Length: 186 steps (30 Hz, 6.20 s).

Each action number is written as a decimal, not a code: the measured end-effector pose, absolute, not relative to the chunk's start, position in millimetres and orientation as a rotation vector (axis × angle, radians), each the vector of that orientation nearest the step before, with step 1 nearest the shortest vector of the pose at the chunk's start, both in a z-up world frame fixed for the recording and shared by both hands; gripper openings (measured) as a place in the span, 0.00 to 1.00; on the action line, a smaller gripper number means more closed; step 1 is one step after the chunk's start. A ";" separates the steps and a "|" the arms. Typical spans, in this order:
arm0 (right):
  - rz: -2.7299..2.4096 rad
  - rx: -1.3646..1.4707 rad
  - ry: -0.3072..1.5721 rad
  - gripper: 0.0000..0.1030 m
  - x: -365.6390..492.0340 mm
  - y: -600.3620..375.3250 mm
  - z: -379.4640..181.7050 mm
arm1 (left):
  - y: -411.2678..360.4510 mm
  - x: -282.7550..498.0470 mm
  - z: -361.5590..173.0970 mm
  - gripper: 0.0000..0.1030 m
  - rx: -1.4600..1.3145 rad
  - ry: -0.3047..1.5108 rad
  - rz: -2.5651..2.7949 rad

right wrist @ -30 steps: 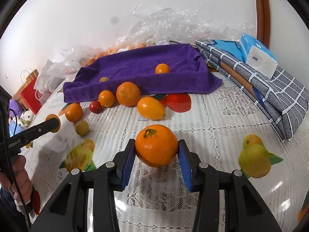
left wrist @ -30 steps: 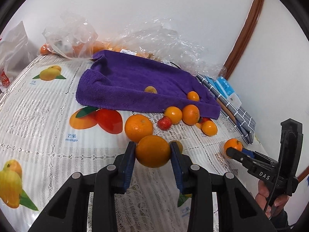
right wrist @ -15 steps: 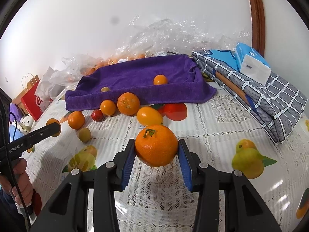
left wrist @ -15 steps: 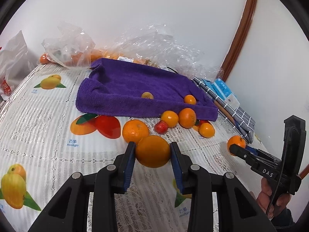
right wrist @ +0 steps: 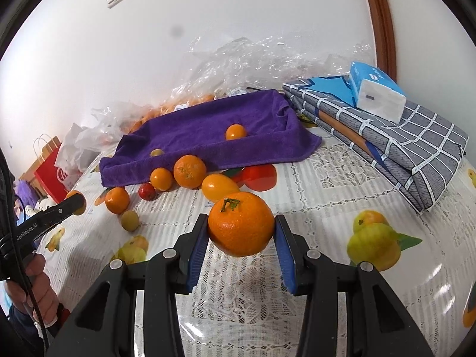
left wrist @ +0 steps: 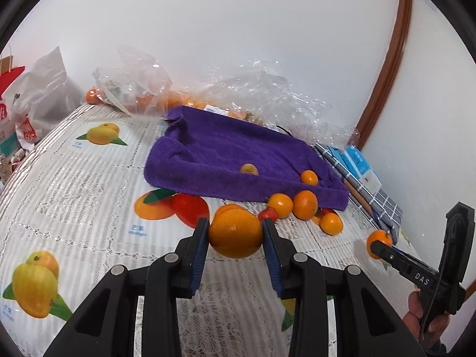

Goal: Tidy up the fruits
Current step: 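Lift the large oranges with both tools off the bed, then carry both oranges over the purple towel with both tools, then open both tools to release the oranges onto the towel, then grasp a large orange with the left tool while the right tool grasps an oval orange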

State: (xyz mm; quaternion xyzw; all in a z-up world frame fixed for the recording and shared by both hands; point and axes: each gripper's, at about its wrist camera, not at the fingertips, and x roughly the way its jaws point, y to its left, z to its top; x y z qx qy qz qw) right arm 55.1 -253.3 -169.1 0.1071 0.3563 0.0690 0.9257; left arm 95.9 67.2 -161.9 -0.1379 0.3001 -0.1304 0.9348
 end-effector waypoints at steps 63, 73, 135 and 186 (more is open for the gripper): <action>0.200 0.138 0.567 0.42 118.1 -227.6 -90.1 | 72.0 160.5 -94.0 0.33 -0.315 0.558 -0.232; 0.180 0.197 0.572 0.42 206.9 -238.9 -103.0 | 56.6 229.2 -116.3 0.33 -0.314 0.570 -0.236; 0.063 0.230 0.671 0.56 200.6 -253.0 -140.6 | 52.9 251.0 -159.4 0.40 -0.273 0.640 -0.229; 0.226 0.178 0.742 0.40 98.0 -229.0 -171.9 | 63.2 149.7 -174.0 0.36 -0.339 0.751 -0.361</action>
